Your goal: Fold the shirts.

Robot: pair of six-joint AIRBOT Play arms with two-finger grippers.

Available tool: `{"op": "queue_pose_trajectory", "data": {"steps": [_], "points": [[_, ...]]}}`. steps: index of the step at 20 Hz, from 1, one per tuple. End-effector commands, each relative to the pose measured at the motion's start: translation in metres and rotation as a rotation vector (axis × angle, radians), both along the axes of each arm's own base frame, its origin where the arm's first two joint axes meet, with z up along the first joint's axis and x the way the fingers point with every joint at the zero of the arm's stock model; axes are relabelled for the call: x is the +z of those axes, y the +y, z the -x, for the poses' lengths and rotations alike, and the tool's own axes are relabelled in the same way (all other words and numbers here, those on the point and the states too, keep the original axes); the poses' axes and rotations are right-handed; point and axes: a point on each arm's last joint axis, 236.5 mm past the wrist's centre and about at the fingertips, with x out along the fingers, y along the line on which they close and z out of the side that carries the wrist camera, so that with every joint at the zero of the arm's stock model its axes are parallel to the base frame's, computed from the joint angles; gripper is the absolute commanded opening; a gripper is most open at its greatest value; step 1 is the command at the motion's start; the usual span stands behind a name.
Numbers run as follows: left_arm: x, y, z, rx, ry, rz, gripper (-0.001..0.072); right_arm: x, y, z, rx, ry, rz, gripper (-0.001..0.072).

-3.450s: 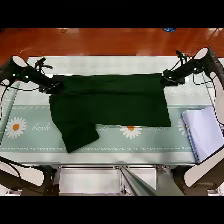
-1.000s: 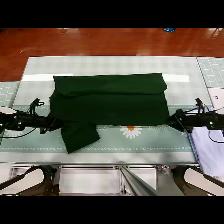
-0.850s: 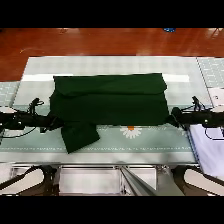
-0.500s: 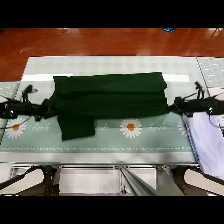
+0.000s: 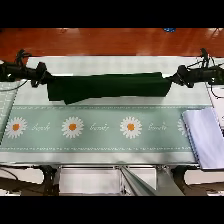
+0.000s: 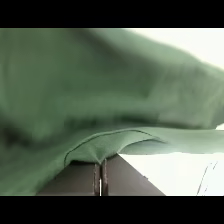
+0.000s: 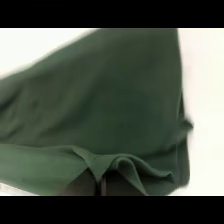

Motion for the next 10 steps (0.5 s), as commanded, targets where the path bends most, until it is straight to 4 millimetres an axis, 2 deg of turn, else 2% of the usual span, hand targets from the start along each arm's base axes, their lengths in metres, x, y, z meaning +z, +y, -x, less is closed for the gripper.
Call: {"op": "queue_pose_trajectory", "data": {"steps": [1,3,5,6,7,8,10], "points": [[-0.014,-0.01,-0.053,0.018,0.015,0.027,0.0018,-0.018,0.0,-0.037,-0.033,0.014,-0.04,0.0022],[-0.029,-0.016,-0.061,-0.015,0.049,0.042,0.0017,-0.032,-0.002,-0.045,-0.04,0.03,-0.05,0.0022],[-0.05,-0.02,-0.057,-0.038,0.112,0.065,0.0022,-0.046,-0.005,-0.054,-0.069,0.032,-0.056,0.0029],[-0.058,-0.02,-0.055,-0.041,0.13,0.07,0.0111,-0.053,-0.009,-0.059,-0.089,0.025,-0.049,0.0158],[-0.062,-0.021,-0.053,-0.044,0.142,0.073,0.0367,-0.058,-0.014,-0.064,-0.108,0.016,-0.038,0.0335],[-0.065,-0.02,-0.051,-0.048,0.154,0.077,0.0505,-0.061,-0.018,-0.068,-0.118,-0.001,-0.021,0.0415],[-0.055,-0.009,-0.039,-0.086,0.174,0.088,0.0505,-0.05,-0.032,-0.071,-0.112,-0.032,0.012,0.0415]]}}
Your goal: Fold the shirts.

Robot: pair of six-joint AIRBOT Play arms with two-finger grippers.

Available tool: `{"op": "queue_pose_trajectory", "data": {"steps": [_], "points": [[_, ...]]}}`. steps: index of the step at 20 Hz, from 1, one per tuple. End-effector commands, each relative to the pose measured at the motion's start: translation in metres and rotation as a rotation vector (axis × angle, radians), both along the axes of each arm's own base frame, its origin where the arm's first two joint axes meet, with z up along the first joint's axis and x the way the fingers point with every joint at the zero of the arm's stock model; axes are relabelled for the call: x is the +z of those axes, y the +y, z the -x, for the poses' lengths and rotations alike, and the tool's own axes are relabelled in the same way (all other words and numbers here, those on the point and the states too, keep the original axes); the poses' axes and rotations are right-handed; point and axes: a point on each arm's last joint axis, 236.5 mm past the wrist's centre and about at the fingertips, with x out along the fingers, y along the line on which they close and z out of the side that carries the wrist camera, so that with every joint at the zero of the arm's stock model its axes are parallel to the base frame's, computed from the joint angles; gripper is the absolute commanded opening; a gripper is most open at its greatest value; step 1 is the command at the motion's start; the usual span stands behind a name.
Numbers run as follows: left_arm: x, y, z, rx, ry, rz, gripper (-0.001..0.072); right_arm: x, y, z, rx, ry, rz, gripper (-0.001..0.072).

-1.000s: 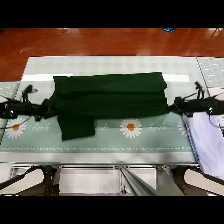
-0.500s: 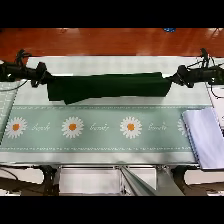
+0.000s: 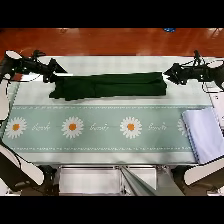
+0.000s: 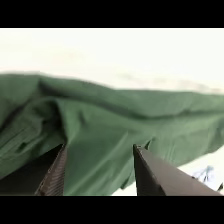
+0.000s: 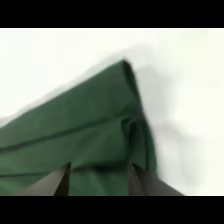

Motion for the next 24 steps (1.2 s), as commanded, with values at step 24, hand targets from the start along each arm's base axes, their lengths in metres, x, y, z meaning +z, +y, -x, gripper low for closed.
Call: {"op": "queue_pose_trajectory", "data": {"steps": [24], "points": [[0.043,-0.024,0.163,0.097,-0.286,-0.279,0.0504,-0.056,0.034,0.026,0.104,0.249,-0.148,0.0415]]}}
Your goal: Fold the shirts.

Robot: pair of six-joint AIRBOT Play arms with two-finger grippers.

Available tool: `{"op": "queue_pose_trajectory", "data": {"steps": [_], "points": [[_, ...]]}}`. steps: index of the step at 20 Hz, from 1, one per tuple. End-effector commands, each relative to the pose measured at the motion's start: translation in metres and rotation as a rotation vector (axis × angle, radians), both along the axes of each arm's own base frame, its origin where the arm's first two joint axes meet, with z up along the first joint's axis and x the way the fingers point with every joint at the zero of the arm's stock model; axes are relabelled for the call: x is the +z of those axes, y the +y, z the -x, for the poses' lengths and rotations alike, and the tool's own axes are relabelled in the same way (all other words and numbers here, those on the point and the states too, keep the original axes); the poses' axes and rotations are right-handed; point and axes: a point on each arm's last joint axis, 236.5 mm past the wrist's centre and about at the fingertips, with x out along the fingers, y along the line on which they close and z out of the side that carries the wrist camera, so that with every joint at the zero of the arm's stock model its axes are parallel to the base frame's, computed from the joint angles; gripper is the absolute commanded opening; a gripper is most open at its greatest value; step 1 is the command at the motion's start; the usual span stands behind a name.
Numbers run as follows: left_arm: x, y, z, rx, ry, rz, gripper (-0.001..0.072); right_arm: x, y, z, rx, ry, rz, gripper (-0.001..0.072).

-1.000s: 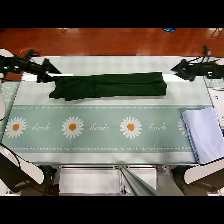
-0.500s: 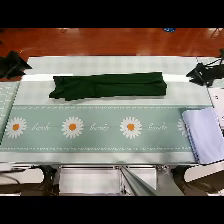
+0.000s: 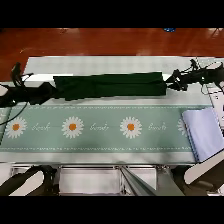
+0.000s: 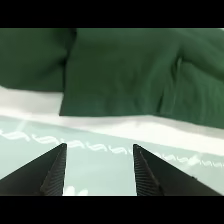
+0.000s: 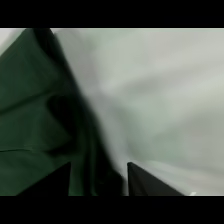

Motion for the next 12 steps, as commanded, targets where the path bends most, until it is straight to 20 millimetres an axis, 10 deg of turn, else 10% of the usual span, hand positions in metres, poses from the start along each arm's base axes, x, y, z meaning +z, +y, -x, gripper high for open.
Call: {"op": "queue_pose_trajectory", "data": {"steps": [1,3,5,7,9,12], "points": [[-0.01,-0.015,0.009,-0.008,0.0,0.022,0.0504,-0.01,0.043,-0.008,0.024,-0.005,-0.088,0.0415],[-0.009,-0.018,0.009,-0.014,0.0,0.028,0.0504,-0.008,0.059,-0.021,0.034,-0.054,-0.068,0.0373],[-0.009,-0.021,0.009,-0.021,0.0,0.029,0.0504,0.0,0.073,-0.027,0.068,-0.089,-0.058,0.0025],[-0.009,-0.022,0.01,-0.024,0.0,0.029,0.0482,0.019,0.075,-0.022,0.124,-0.106,-0.056,0.0022],[-0.005,-0.024,0.008,-0.034,-0.015,0.036,0.0021,0.034,0.053,-0.001,0.198,-0.086,0.058,0.0021],[0.013,-0.051,0.004,-0.145,-0.088,0.063,0.0018,0.073,0.009,0.036,0.255,-0.09,0.332,0.0021]]}}
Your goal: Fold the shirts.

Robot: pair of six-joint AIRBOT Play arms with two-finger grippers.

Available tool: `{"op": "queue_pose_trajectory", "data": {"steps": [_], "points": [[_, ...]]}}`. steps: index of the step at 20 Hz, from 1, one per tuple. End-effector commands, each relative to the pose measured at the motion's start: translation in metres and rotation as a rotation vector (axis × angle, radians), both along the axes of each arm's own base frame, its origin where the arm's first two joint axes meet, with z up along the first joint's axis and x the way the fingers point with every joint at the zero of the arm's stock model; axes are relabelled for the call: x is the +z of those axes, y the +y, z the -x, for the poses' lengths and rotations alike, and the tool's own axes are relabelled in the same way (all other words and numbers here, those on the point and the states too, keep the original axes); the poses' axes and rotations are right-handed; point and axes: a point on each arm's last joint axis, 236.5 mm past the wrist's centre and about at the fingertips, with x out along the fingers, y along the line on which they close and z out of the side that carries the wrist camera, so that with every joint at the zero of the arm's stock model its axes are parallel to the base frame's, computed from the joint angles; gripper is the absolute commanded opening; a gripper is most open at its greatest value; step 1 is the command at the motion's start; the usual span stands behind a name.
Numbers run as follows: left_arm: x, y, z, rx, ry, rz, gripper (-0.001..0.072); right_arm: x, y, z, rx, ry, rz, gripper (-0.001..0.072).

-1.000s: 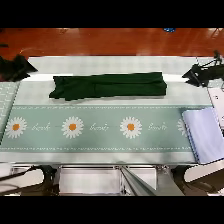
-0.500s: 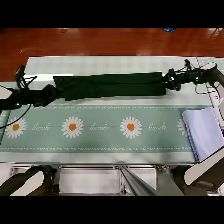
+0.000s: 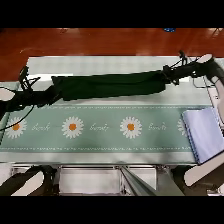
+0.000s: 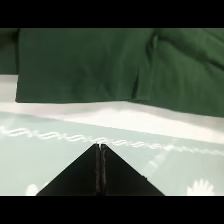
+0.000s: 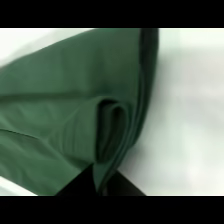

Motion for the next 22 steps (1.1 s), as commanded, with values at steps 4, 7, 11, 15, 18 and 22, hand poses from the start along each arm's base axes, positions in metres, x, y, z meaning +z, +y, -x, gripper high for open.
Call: {"op": "queue_pose_trajectory", "data": {"steps": [4,7,11,15,18,22], "points": [[0.035,-0.09,-0.011,-0.253,-0.151,0.004,0.0017,0.093,-0.032,0.098,0.067,-0.142,0.296,0.0021],[0.035,-0.164,-0.018,-0.401,-0.152,0.022,0.0017,0.121,-0.018,0.152,0.037,-0.219,0.294,0.0021],[0.006,-0.27,-0.016,-0.575,-0.053,0.07,0.0017,0.156,0.0,0.201,-0.026,-0.316,0.259,0.0022],[-0.033,-0.366,0.023,-0.757,0.088,0.108,0.0017,0.189,0.018,0.225,-0.023,-0.392,0.207,0.0022],[-0.061,-0.417,0.06,-0.835,0.173,0.138,0.0017,0.195,0.03,0.232,-0.004,-0.396,0.158,0.0022],[-0.09,-0.45,0.117,-0.904,0.324,0.182,0.0017,0.199,0.035,0.231,0.001,-0.411,0.139,0.0022]]}}
